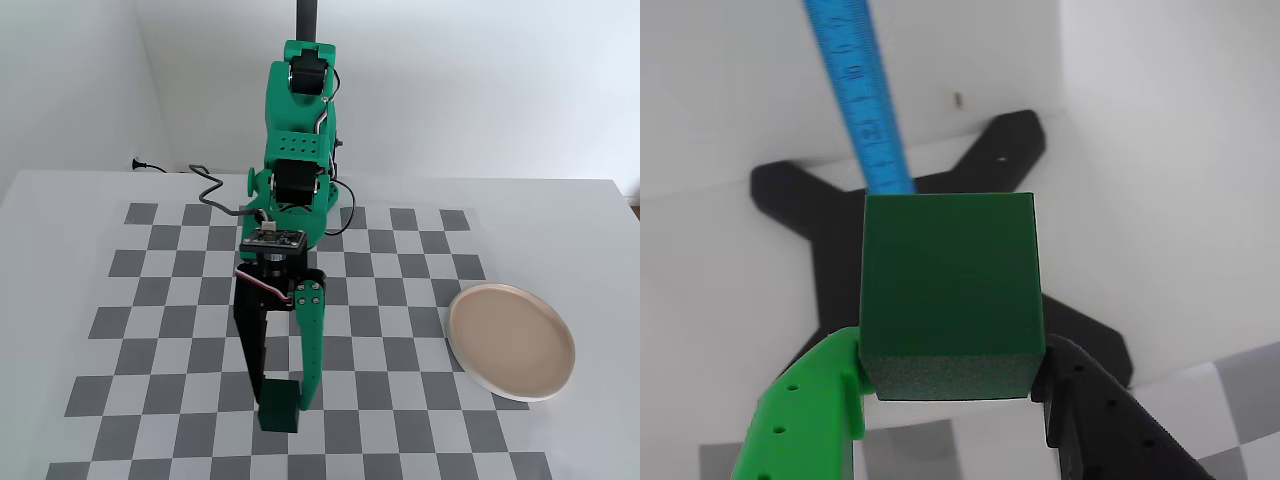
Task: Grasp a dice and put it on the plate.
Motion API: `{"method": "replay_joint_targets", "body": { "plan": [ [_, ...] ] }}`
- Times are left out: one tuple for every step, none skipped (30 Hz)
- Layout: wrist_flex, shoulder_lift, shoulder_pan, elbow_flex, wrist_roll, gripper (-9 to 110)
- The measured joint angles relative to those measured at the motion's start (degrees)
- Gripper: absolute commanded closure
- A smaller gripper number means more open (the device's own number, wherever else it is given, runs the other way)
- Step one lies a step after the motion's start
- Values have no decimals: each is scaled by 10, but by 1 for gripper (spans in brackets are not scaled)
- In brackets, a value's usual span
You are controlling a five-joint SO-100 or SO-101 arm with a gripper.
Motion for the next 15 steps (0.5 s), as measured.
{"method": "replay_joint_targets", "body": {
  "plan": [
    [0, 4, -11, 3, 0, 105],
    [0, 8, -24, 3, 0, 105],
    [0, 11, -36, 4, 0, 105],
    [0, 11, -47, 4, 0, 105],
    [0, 11, -58, 4, 0, 105],
    [0, 11, -69, 4, 0, 105],
    [0, 11, -79, 4, 0, 105],
    [0, 11, -91, 4, -1, 105],
    [0, 11, -99, 4, -1, 105],
    [0, 11, -110, 4, -1, 105],
    [0, 11, -120, 4, -1, 105],
    [0, 11, -128, 4, -1, 105],
    [0, 11, -139, 4, -1, 105],
    [0, 11, -149, 4, -2, 105],
    [0, 12, -159, 6, -4, 105]
  ]
}}
